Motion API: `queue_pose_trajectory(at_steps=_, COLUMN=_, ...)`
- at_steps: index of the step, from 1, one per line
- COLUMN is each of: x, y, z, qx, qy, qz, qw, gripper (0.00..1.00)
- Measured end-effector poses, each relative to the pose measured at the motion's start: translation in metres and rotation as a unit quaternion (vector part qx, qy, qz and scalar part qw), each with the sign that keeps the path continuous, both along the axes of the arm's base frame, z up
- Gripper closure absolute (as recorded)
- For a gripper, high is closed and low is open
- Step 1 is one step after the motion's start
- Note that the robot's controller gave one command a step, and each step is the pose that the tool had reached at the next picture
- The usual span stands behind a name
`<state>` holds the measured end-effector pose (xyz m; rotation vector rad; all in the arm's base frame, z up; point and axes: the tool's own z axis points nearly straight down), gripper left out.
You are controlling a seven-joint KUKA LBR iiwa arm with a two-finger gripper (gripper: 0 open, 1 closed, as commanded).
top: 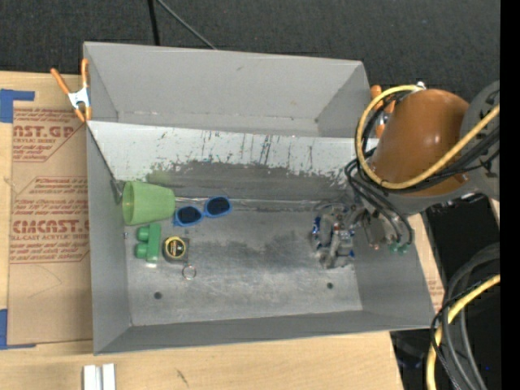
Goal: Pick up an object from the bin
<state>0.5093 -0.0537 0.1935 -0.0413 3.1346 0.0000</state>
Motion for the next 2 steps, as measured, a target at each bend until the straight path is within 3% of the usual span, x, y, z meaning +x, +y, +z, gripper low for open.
queue_pose_trajectory(at_steps=1, x=0.024, y=-0.046, z=0.029, qx=-0.002, qy=-0.0002, qz=0.002, qw=1.0000, gripper=1.00)
queue_pose_trajectory(at_steps=2, x=0.000, y=-0.058, z=0.026, qx=0.000, qy=0.0031, qz=-0.037, qw=0.9993, gripper=1.00)
